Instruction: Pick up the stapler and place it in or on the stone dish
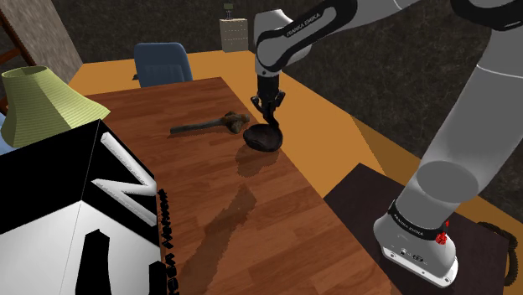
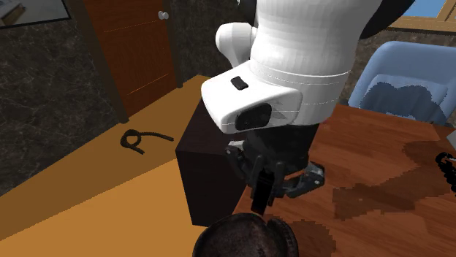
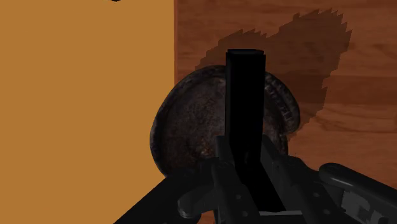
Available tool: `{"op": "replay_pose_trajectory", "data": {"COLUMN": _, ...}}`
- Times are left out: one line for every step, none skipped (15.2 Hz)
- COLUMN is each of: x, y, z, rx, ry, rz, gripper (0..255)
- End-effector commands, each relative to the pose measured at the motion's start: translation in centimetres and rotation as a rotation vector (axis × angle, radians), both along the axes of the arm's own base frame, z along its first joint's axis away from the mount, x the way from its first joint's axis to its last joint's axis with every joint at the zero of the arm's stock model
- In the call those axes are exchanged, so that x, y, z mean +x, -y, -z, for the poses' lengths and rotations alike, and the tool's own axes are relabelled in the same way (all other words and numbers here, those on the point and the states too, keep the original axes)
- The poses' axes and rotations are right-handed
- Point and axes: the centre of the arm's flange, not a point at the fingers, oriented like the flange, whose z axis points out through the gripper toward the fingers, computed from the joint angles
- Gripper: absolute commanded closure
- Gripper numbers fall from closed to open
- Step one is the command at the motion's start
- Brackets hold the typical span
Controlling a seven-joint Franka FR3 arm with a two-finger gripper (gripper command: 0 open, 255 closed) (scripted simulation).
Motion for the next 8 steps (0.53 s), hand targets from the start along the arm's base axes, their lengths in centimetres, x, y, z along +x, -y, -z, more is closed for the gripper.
{"op": "replay_pose_trajectory", "data": {"x": 2.5, "y": 1.2, "z": -0.1, "rx": 0.000, "ry": 0.000, "rz": 0.000, "gripper": 255}}
{"op": "replay_pose_trajectory", "data": {"x": 3.7, "y": 1.7, "z": -0.1, "rx": 0.000, "ry": 0.000, "rz": 0.000, "gripper": 255}}
{"op": "replay_pose_trajectory", "data": {"x": 5.0, "y": 2.3, "z": 0.0, "rx": 0.000, "ry": 0.000, "rz": 0.000, "gripper": 255}}
{"op": "replay_pose_trajectory", "data": {"x": 6.0, "y": 2.7, "z": 0.1, "rx": 0.000, "ry": 0.000, "rz": 0.000, "gripper": 255}}
{"op": "replay_pose_trajectory", "data": {"x": 6.0, "y": 2.7, "z": 0.6, "rx": 0.000, "ry": 0.000, "rz": 0.000, "gripper": 255}}
{"op": "replay_pose_trajectory", "data": {"x": 6.0, "y": 2.7, "z": 1.2, "rx": 0.000, "ry": 0.000, "rz": 0.000, "gripper": 255}}
{"op": "replay_pose_trajectory", "data": {"x": 6.0, "y": 2.7, "z": 1.7, "rx": 0.000, "ry": 0.000, "rz": 0.000, "gripper": 255}}
{"op": "replay_pose_trajectory", "data": {"x": 6.0, "y": 2.7, "z": 2.2, "rx": 0.000, "ry": 0.000, "rz": 0.000, "gripper": 255}}
